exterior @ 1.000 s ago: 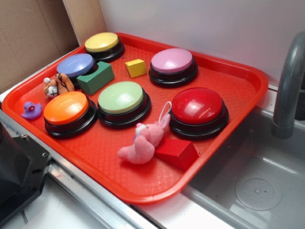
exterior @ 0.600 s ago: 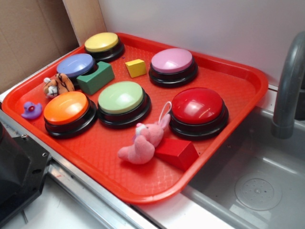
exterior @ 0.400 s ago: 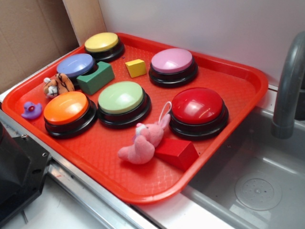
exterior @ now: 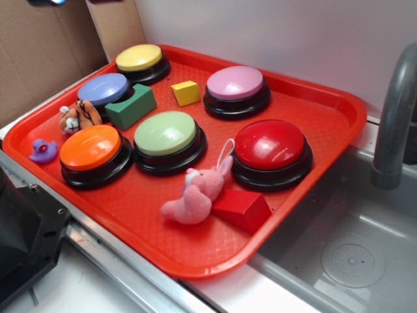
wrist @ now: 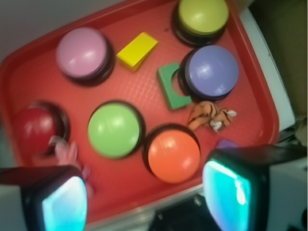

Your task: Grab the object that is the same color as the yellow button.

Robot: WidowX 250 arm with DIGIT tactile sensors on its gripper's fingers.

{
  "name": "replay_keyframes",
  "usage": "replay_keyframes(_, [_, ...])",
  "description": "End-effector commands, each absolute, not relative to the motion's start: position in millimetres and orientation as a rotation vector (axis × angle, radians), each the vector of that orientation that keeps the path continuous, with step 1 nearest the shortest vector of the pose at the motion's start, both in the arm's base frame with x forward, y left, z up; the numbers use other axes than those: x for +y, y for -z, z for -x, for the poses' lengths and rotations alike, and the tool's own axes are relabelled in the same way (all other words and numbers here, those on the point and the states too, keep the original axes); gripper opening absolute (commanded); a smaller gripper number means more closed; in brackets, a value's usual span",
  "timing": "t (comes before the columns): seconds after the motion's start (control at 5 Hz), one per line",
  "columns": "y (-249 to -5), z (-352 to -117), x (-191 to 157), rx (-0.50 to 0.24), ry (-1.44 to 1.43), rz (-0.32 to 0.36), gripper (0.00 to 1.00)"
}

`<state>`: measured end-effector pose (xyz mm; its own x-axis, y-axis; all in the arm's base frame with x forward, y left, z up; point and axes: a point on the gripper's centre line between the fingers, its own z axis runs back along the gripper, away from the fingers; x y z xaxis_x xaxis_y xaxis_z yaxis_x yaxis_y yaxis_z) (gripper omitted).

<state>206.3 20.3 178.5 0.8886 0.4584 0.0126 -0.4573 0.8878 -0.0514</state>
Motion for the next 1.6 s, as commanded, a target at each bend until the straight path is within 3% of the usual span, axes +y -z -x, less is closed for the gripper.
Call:
replay_keyframes(0.0, [-148,-260,49,-0.058,-0.678,0.012,1.00])
replay_keyframes(0.4, [-116,-293,66,-0.073,-0.797,-0.024,1.00])
replay_keyframes(1.0, [-76,-315,83,-0.103,-0.964,-0.029,1.00])
replay_keyframes(1.4, [-53,-330,76,-0.042,-0.953,-0.013,1.00])
